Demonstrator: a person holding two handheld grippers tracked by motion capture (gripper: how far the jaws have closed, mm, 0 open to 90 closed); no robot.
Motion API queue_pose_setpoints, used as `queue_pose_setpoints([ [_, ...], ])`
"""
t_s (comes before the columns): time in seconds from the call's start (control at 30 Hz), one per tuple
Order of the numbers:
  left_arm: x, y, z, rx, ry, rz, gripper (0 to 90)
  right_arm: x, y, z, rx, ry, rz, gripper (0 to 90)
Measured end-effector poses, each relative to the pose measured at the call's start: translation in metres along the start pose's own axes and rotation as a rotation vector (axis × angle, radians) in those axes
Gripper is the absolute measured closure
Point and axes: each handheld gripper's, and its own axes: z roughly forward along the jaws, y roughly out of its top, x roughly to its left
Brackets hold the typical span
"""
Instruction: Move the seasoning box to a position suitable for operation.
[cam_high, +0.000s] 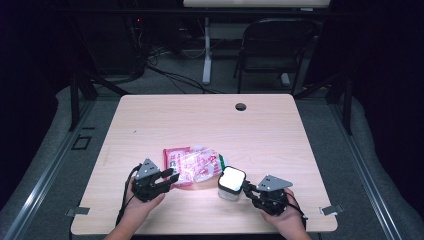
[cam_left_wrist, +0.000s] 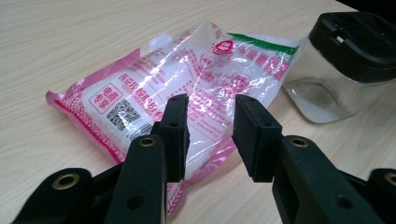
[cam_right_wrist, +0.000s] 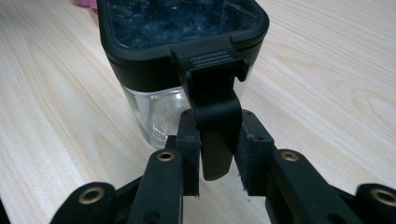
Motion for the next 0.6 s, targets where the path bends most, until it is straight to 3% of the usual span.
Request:
queue_pose_setpoints([
  [0.17, -0.005, 0.001, 0.001, 0.006, -0.011, 0.012, 65.7, -0.005, -0.001, -0.001, 0.000, -0.008, 0.049, 69.7],
  [0.23, -0.006, 0.001, 0.002, 0.006, -0.011, 0.021, 65.7, -0.008, -0.003, -0.002, -0.011, -0.025, 0.090, 69.0],
  [0.3, -0.008, 0.001, 0.002, 0.004, -0.012, 0.020, 65.7, -0.010, -0.003, -0.003, -0.005, -0.036, 0.096, 69.0],
  [0.33, -0.009, 0.002, 0.003, 0.006, -0.009, 0.024, 65.6, -0.012, -0.004, -0.003, -0.018, -0.051, 0.126, 69.4],
  [0.6, -0.013, 0.005, 0.009, 0.011, -0.008, 0.037, 65.4, -0.015, -0.003, -0.001, -0.006, -0.099, 0.160, 73.5],
])
